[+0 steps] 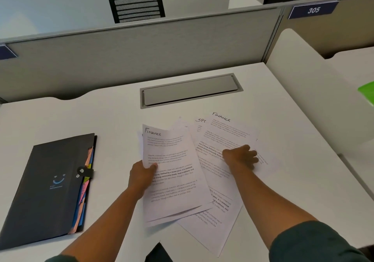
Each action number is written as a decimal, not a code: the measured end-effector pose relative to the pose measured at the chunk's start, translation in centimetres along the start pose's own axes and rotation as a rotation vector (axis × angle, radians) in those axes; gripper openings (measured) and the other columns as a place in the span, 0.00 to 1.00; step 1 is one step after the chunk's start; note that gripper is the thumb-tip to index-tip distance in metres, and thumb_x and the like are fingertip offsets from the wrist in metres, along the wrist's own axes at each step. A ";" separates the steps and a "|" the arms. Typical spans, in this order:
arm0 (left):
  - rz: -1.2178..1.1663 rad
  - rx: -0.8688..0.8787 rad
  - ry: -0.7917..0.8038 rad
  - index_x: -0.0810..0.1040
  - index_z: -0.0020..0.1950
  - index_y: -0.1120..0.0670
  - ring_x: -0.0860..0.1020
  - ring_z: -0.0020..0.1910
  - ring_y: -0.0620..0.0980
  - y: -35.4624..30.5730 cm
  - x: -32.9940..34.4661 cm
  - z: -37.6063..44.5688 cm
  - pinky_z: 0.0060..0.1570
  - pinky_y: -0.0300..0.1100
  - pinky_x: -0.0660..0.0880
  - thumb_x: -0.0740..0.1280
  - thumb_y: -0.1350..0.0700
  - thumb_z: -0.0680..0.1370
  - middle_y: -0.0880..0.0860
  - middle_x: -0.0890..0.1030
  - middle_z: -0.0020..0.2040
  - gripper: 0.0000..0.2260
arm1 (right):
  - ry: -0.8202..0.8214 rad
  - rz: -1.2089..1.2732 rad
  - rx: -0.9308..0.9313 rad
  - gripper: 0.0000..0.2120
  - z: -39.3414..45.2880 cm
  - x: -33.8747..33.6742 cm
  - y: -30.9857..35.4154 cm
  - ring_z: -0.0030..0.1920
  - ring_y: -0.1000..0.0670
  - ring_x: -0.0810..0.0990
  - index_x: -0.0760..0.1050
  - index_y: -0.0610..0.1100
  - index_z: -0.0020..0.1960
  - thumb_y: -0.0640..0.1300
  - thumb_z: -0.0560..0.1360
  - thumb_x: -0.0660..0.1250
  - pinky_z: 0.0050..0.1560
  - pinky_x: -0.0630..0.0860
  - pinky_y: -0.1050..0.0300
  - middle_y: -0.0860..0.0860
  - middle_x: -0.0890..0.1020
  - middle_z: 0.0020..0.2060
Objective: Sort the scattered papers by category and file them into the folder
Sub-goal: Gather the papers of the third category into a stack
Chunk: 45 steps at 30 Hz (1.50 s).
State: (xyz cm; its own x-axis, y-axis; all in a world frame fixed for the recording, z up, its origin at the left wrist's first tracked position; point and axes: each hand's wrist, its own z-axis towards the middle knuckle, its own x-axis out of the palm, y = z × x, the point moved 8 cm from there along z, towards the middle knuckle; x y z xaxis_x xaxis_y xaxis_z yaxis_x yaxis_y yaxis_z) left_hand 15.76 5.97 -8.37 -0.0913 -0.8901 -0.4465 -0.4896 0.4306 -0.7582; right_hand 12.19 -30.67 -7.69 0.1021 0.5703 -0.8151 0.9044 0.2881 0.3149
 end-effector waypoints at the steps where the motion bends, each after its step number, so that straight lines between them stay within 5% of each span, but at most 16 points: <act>1: 0.013 -0.006 -0.008 0.79 0.62 0.55 0.83 0.48 0.56 0.3 -0.1 0.1 0.48 0.48 0.79 0.67 0.53 0.80 0.54 0.83 0.53 0.12 | 0.003 -0.057 0.021 0.31 0.2 0.0 -0.3 0.62 0.41 0.66 0.64 0.43 0.62 0.51 0.65 0.73 0.58 0.71 0.47 0.41 0.65 0.63; 7: 0.044 -0.019 -0.029 0.78 0.63 0.55 0.82 0.49 0.56 1.2 -0.2 0.3 0.50 0.49 0.79 0.67 0.53 0.80 0.53 0.82 0.53 0.13 | 0.040 -0.146 0.098 0.38 0.9 0.0 -0.5 0.58 0.43 0.66 0.58 0.45 0.61 0.52 0.61 0.76 0.46 0.67 0.51 0.41 0.62 0.61; 11: 0.025 -0.017 -0.025 0.77 0.63 0.54 0.81 0.48 0.56 1.3 -0.2 0.4 0.49 0.49 0.78 0.67 0.53 0.80 0.53 0.82 0.53 0.12 | 0.058 0.031 0.135 0.42 1.8 0.0 -0.5 0.56 0.43 0.72 0.53 0.41 0.65 0.44 0.63 0.78 0.54 0.77 0.51 0.38 0.64 0.63; 14: 0.004 0.006 -0.006 0.76 0.64 0.53 0.81 0.50 0.56 1.1 0.0 0.3 0.51 0.50 0.79 0.67 0.55 0.81 0.53 0.82 0.55 0.12 | 0.001 0.316 0.047 0.32 1.8 -0.2 -0.5 0.48 0.41 0.79 0.57 0.40 0.65 0.34 0.68 0.71 0.46 0.81 0.46 0.39 0.73 0.58; 17: 0.000 0.035 0.009 0.75 0.66 0.53 0.81 0.52 0.56 0.7 0.0 0.1 0.52 0.51 0.79 0.66 0.55 0.81 0.53 0.82 0.56 0.13 | 0.038 0.546 -0.042 0.19 1.8 0.1 -0.7 0.44 0.44 0.78 0.68 0.40 0.63 0.36 0.72 0.62 0.39 0.79 0.54 0.43 0.79 0.55; 20: 0.000 0.065 0.011 0.74 0.66 0.52 0.81 0.51 0.55 0.1 -0.2 0.0 0.51 0.50 0.79 0.65 0.54 0.82 0.52 0.81 0.56 0.13 | 0.042 0.710 -0.077 0.16 2.1 -0.3 -0.9 0.49 0.44 0.80 0.74 0.43 0.61 0.38 0.75 0.58 0.47 0.81 0.49 0.45 0.81 0.56; 24: 0.029 0.095 -0.036 0.74 0.66 0.52 0.81 0.52 0.56 -0.4 -1.4 0.0 0.53 0.53 0.78 0.64 0.54 0.82 0.52 0.81 0.56 0.13 | -0.033 0.936 -0.060 0.16 2.1 -1.7 -0.9 0.43 0.51 0.78 0.75 0.46 0.61 0.37 0.76 0.57 0.36 0.73 0.63 0.51 0.80 0.52; 30: 0.092 0.106 -0.170 0.73 0.56 0.47 0.80 0.46 0.54 -0.1 -4.2 0.3 0.46 0.48 0.76 0.63 0.56 0.80 0.51 0.81 0.50 0.06 | 0.031 1.070 -0.005 0.17 2.1 -1.9 0.2 0.54 0.44 0.80 0.75 0.44 0.63 0.37 0.76 0.60 0.57 0.79 0.47 0.46 0.80 0.58; 38: 0.039 0.089 -0.267 0.72 0.57 0.45 0.78 0.40 0.45 0.2 -6.3 -0.2 0.32 0.38 0.71 0.62 0.54 0.80 0.47 0.79 0.47 0.07 | 0.061 1.092 -0.025 0.15 1.1 -2.0 0.8 0.53 0.43 0.80 0.76 0.46 0.61 0.37 0.76 0.62 0.57 0.79 0.45 0.47 0.81 0.55; 43: -0.110 0.121 -0.189 0.74 0.61 0.48 0.81 0.44 0.49 -0.6 -5.6 -0.6 0.37 0.41 0.76 0.64 0.54 0.81 0.48 0.81 0.49 0.09 | 0.279 1.002 -0.170 0.06 -0.7 -1.2 2.9 0.42 0.52 0.81 0.76 0.50 0.51 0.40 0.77 0.65 0.32 0.78 0.60 0.54 0.81 0.43; 45: -0.183 0.136 -0.142 0.76 0.61 0.49 0.82 0.47 0.50 -1.1 -5.2 -0.7 0.40 0.41 0.78 0.65 0.55 0.80 0.48 0.82 0.50 0.10 | 0.360 0.885 -0.260 0.04 -1.6 -0.6 4.1 0.40 0.54 0.81 0.76 0.51 0.51 0.43 0.77 0.66 0.30 0.75 0.63 0.56 0.81 0.41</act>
State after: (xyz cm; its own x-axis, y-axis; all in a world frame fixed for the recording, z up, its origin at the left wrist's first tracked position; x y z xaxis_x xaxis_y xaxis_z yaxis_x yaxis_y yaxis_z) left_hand 16.15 10.03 -4.87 0.1149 -0.9294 -0.3509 -0.3650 0.2890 -0.8850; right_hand 15.12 -28.62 -5.10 0.5267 0.8485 -0.0512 0.4391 -0.2200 0.8711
